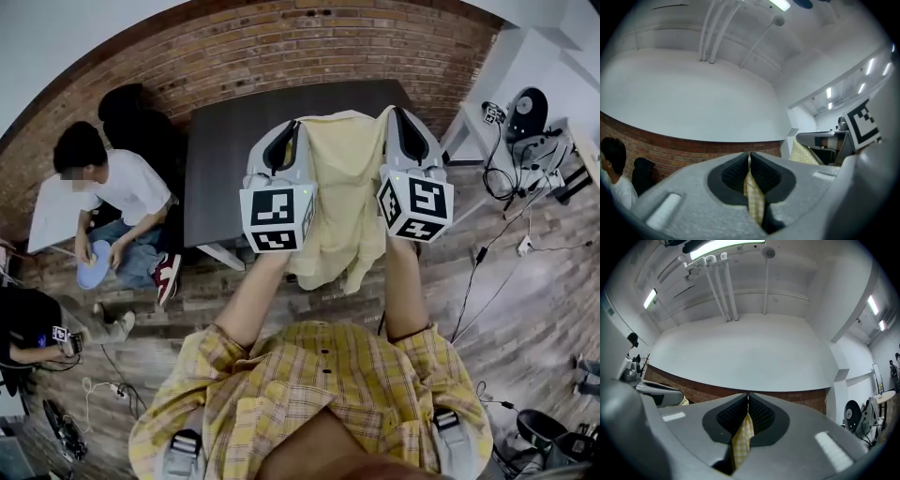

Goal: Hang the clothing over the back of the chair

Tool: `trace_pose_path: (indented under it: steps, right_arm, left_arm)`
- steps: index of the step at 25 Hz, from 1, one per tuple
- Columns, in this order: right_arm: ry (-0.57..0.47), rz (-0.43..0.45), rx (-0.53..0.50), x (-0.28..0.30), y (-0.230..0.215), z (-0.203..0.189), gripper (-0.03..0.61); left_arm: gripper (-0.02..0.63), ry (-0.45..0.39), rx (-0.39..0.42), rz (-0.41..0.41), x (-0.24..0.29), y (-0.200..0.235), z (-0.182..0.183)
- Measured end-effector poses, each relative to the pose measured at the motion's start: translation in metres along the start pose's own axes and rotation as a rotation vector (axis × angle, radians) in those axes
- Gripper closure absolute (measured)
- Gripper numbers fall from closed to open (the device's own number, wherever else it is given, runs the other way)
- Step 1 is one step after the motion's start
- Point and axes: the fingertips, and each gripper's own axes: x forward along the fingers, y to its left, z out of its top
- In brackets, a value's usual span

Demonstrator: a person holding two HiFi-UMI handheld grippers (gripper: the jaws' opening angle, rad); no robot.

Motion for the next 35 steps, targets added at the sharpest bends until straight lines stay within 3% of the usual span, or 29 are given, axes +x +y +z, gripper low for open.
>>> trace_pose_path:
  steps: [35]
  right_arm:
    - [0.175,0.025,-0.007,0.045,0.013,-0.091,0.563]
  left_arm:
    - [0.597,0.155,-0.065,-0.022,0.05,0.006,-0.083]
